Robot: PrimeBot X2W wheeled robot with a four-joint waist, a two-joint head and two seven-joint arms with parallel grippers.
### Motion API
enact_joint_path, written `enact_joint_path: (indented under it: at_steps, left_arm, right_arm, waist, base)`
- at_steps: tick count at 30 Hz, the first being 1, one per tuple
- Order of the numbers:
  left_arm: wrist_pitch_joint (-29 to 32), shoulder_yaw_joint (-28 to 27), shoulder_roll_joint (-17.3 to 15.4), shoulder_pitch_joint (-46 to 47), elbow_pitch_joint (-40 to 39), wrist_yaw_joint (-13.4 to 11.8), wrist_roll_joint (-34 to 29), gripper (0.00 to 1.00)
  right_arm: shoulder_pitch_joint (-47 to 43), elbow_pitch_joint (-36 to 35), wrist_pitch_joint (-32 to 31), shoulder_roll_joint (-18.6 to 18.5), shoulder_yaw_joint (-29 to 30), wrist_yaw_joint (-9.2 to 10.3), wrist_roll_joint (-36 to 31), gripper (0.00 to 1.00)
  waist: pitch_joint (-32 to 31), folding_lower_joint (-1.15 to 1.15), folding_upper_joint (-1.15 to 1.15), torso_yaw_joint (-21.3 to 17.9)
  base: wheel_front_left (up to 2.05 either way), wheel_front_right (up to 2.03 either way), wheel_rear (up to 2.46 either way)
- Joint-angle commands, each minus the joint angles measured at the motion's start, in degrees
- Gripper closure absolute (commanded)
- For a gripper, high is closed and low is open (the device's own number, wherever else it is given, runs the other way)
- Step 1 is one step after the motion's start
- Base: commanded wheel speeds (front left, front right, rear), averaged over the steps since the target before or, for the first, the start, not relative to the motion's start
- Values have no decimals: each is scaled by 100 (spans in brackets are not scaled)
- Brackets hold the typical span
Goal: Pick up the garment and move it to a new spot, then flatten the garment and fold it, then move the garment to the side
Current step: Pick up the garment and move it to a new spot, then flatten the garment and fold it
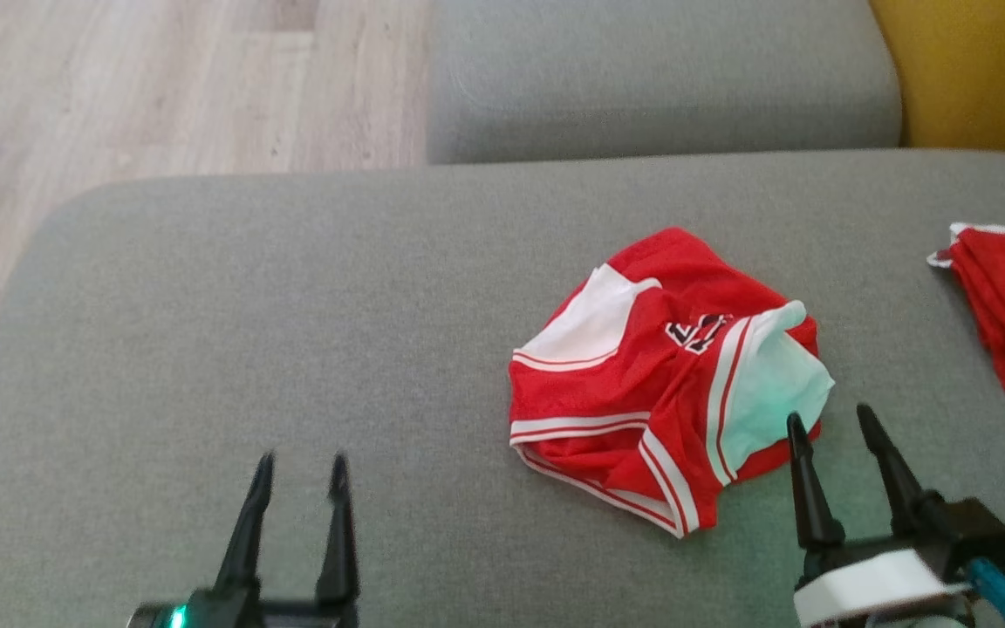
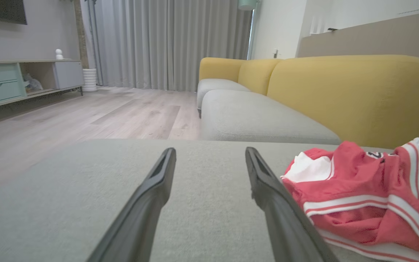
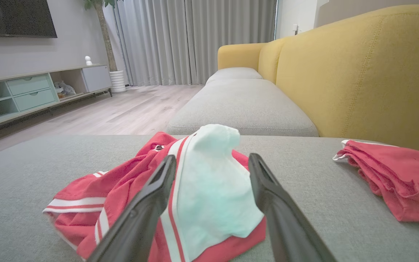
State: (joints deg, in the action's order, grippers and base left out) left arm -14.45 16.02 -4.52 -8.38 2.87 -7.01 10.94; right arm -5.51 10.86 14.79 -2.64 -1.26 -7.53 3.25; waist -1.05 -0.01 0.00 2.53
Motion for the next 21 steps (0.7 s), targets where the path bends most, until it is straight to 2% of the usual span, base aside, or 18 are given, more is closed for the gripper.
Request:
enact_joint_path:
  at_steps: [1, 10, 21]
  left_arm:
    - [-54, -295, 55, 90, -189, 13, -58, 0]
    - [-54, -650, 141, -133, -175, 155, -258, 0]
    - [-54, -697, 162, -180, -116, 155, -335, 0]
  right_arm:
    - [69, -207, 21, -24, -152, 4, 69, 0]
    - [-5, -199, 21, -24, -244, 4, 105, 0]
    - [-12, -195, 21, -24, -308, 4, 92, 0]
  waist:
    - [-92, 1, 0, 45]
    - [-193, 1, 0, -11]
    - [-169, 1, 0, -59]
  base:
    - [0, 0, 0]
    - [0, 0, 0]
    - [0, 0, 0]
